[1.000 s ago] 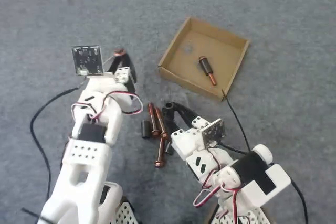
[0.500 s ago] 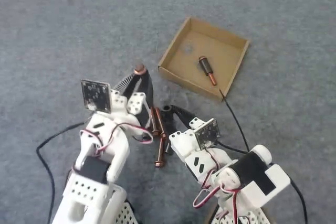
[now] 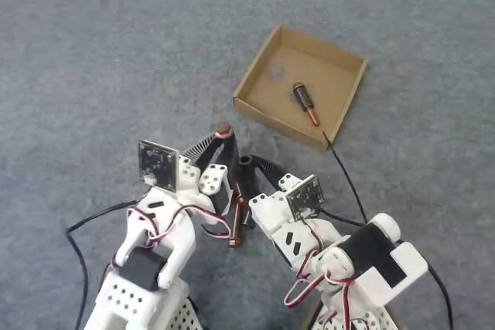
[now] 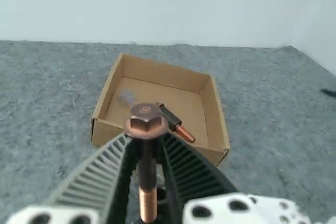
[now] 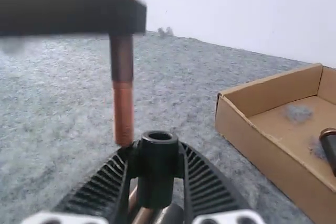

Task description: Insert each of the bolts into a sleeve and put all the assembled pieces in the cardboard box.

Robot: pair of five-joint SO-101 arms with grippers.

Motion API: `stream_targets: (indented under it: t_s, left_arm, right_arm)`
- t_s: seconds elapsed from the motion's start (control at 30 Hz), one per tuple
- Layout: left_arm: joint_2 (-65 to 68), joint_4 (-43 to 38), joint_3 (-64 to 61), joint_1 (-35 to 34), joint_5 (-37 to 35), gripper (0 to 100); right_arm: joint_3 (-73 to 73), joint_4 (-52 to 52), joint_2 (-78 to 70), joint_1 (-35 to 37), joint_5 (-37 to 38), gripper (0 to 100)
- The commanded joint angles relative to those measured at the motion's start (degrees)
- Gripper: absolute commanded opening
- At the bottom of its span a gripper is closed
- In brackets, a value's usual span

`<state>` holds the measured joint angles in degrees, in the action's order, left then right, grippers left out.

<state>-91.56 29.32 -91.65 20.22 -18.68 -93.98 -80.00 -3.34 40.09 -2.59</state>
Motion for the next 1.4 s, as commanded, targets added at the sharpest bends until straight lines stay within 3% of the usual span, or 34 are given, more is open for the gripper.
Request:
stream_targets:
  t_s: [0.0, 0.57, 1.37]
  left_arm:
    - [-1.8, -2.9, 0.5, -0.2, -0.5, 1]
    - [-1.5, -6.3, 2.2, -0.7, -0.7, 1]
    - [-1.8, -2.5, -1.7, -0.4, -0.8, 1]
  right_arm:
    - [1.3, -0.4, 0.0, 1.4, 1.6, 0.6]
    - [-0.2, -0.3, 0.0, 4.0, 6.6, 0.6]
    - [-0.4, -0.5, 0.5, 3.6, 6.7, 0.6]
